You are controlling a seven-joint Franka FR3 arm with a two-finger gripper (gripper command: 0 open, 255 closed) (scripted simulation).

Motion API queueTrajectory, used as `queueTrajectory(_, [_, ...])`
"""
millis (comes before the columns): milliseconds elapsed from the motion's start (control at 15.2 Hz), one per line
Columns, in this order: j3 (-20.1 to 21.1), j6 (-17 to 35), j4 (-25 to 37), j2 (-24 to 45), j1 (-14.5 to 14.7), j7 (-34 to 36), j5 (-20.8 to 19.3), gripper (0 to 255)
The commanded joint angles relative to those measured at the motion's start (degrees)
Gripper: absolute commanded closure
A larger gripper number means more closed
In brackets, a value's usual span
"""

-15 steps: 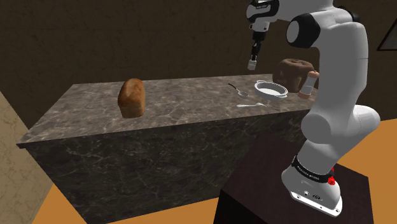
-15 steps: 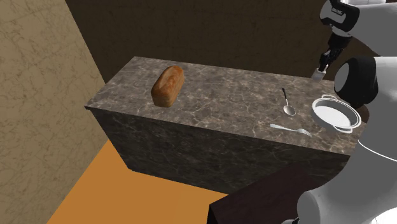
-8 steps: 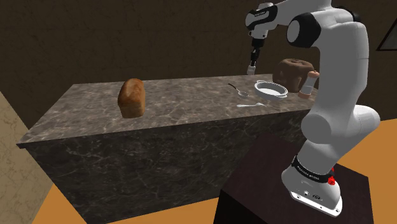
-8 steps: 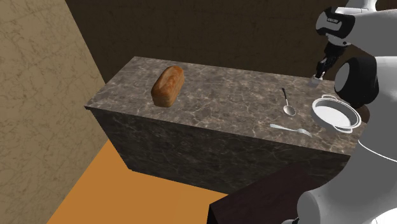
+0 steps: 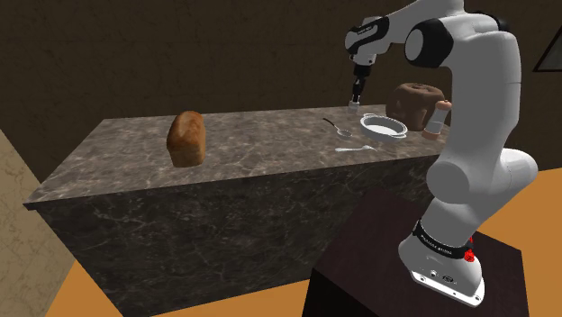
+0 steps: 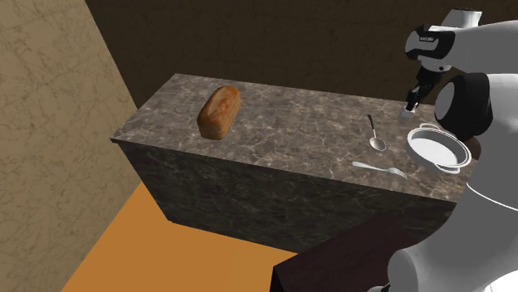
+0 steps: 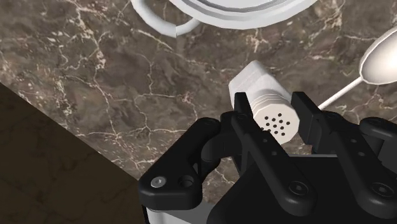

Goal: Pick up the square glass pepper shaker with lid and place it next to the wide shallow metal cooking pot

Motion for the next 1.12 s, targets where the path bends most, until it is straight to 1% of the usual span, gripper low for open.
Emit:
queueTrajectory(0, [0.03,1.27,-0.97,0.28,-0.02,-0.09,0.08,255])
queueTrajectory(594, [0.32,7.56,-5.45,2.13,0.0,-0.32,0.59,255])
queueTrajectory(1056, [0.32,7.56,-5.45,2.13,0.0,-0.32,0.59,255])
